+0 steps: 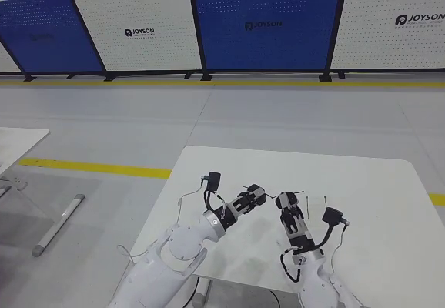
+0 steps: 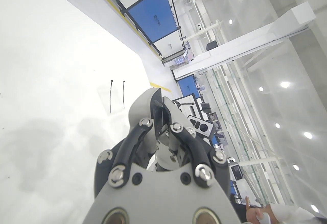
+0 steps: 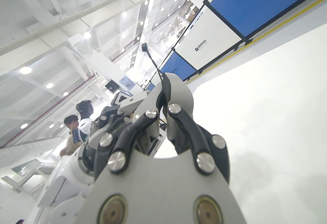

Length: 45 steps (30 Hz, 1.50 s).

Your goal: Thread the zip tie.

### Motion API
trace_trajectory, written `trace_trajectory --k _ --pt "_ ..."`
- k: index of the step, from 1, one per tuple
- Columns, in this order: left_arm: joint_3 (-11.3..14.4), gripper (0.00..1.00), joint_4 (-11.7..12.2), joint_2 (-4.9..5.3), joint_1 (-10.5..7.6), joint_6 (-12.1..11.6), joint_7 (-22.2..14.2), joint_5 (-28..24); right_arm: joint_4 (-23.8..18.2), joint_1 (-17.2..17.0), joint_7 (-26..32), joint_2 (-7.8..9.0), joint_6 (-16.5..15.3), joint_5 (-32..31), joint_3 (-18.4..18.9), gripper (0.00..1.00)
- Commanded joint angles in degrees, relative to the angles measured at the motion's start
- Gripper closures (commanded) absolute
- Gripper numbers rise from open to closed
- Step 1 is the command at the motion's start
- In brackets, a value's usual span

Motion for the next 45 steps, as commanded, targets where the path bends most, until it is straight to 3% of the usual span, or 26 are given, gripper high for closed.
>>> trace_trajectory --k 1,4,6,19,23,27,45 --pt "0.0 1.0 0.0 0.0 -0.03 0.2 0.0 -0.1 0.1 0.0 0.0 -0.01 0.0 -0.1 0.0 1.0" --pt "0.0 1.0 0.1 -0.01 -0.08 0.3 0.0 -0.3 0.2 0.0 0.0 -0.04 0.2 -0.3 0.1 1.0" --pt "0.1 0.93 0.1 -0.01 -0.13 0.5 0.0 -0.3 0.2 0.0 -0.1 -0.05 0.3 -0.5 0.1 1.0" --pt "0.4 0.89 0.2 0.0 -0.26 0.9 0.2 0.5 0.5 0.1 -3.0 -0.31 2.4 -4.1 -0.2 1.0" --pt "0.6 0.78 0.2 0.05 -0.37 1.5 -0.3 1.0 0.6 0.2 -3.5 -0.43 2.7 -4.5 -0.4 1.0" --pt "0.8 0.73 0.2 0.05 -0.56 1.9 -0.7 1.3 0.7 0.3 -3.6 -0.51 2.7 -4.5 -0.4 1.0" --pt "1.7 0.78 -0.2 0.12 -0.75 2.7 -1.2 2.6 0.7 0.5 -4.0 -0.82 3.3 -6.1 -0.7 1.0"
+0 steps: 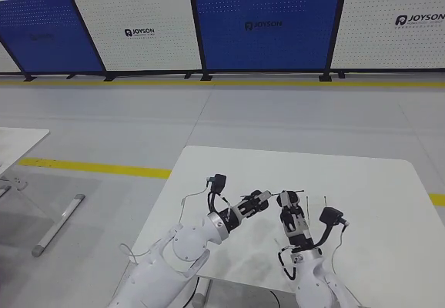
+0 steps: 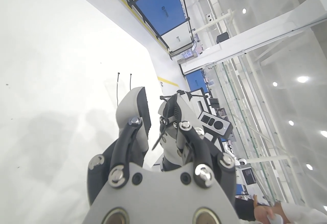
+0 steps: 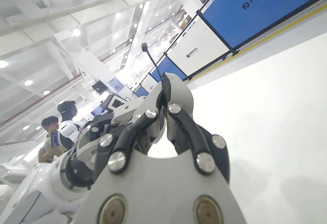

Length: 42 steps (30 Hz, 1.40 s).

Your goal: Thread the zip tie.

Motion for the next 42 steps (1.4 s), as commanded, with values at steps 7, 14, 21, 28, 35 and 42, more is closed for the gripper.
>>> trace_trajectory --k 7,14,21,28,35,42 --pt "0.0 0.81 0.0 -0.02 -0.18 0.1 0.1 -0.7 0.0 -0.1 0.2 -0.05 -0.1 -0.4 0.1 1.0" --pt "0.1 0.91 0.2 -0.03 -0.31 0.5 0.2 -0.9 0.0 -0.2 0.3 -0.1 -0.3 -0.6 0.2 1.0" --pt "0.3 1.0 0.3 -0.06 -0.5 0.7 0.2 -1.0 0.0 -0.4 0.2 -0.15 -0.4 -0.8 0.3 1.0" --pt "0.3 1.0 0.2 -0.04 -0.34 -0.3 0.2 -1.5 0.2 -0.4 2.4 -0.06 -1.9 0.1 0.4 1.0" --pt "0.3 1.0 0.0 0.05 0.08 -1.1 -0.4 -1.6 0.0 -0.8 4.0 0.04 -3.7 2.6 1.1 1.0" --pt "-0.1 1.0 -0.4 0.2 0.62 -1.9 -0.9 -1.9 0.0 -0.7 7.9 0.25 -5.5 6.5 2.0 1.0"
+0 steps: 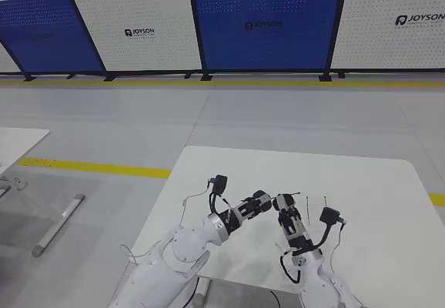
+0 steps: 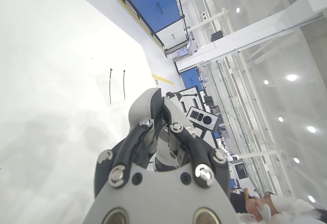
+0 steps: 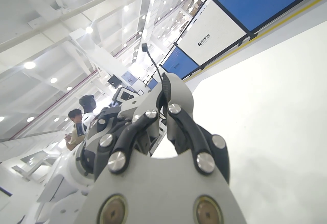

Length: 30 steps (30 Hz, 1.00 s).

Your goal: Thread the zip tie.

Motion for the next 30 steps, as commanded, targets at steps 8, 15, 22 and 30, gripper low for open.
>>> trace_trajectory --k 8,15,22,30 --pt "-0.2 1.0 -0.1 0.12 0.36 0.0 0.2 0.2 -0.4 -0.2 -0.5 0.04 1.5 -1.0 0.2 1.0" --pt "-0.4 1.0 -0.3 0.21 0.48 -0.2 -0.1 0.1 -0.3 0.0 1.3 0.06 1.0 -0.2 -0.1 1.0" --pt "-0.6 1.0 -0.5 0.32 0.47 -0.1 -0.4 0.4 -0.8 0.1 2.1 0.12 1.8 -0.2 0.0 1.0" --pt "-0.6 1.0 -0.6 0.4 0.34 0.2 -0.3 1.0 -1.1 -0.1 1.7 0.15 1.9 -0.3 0.0 0.17"
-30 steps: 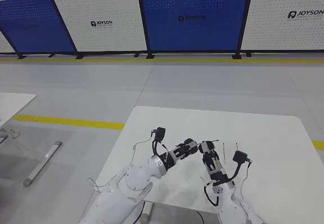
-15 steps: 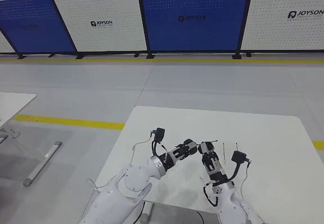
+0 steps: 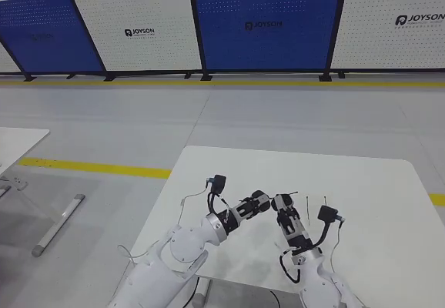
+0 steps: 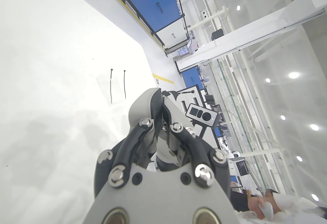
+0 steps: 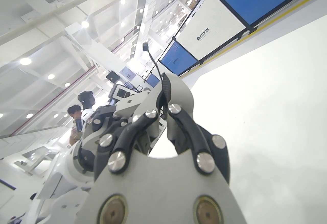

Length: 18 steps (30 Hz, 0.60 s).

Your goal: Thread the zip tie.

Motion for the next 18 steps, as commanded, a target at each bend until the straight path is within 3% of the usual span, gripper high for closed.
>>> trace_trajectory --k 1,4,5,8,18 --pt "0.1 1.0 0.1 0.0 -0.08 0.2 0.1 0.1 -0.1 -0.1 -0.4 0.02 -0.1 -0.3 0.1 0.18" --pt "0.3 1.0 0.3 -0.04 -0.3 0.6 0.3 0.2 -0.2 -0.3 -1.1 0.05 -0.1 -0.9 0.2 0.23" --pt "0.4 1.0 0.5 -0.06 -0.41 0.7 0.4 0.2 -0.3 -0.4 -1.5 0.07 -0.1 -1.2 0.2 0.36" --pt "0.6 1.0 0.7 -0.08 -0.58 0.9 0.5 0.2 -0.6 -0.5 -2.2 0.1 -0.1 -1.4 0.5 0.5" --pt "0.6 1.0 0.4 0.01 -0.15 0.5 0.5 0.5 -1.2 -1.0 -3.5 0.23 -0.1 -2.0 1.4 0.69"
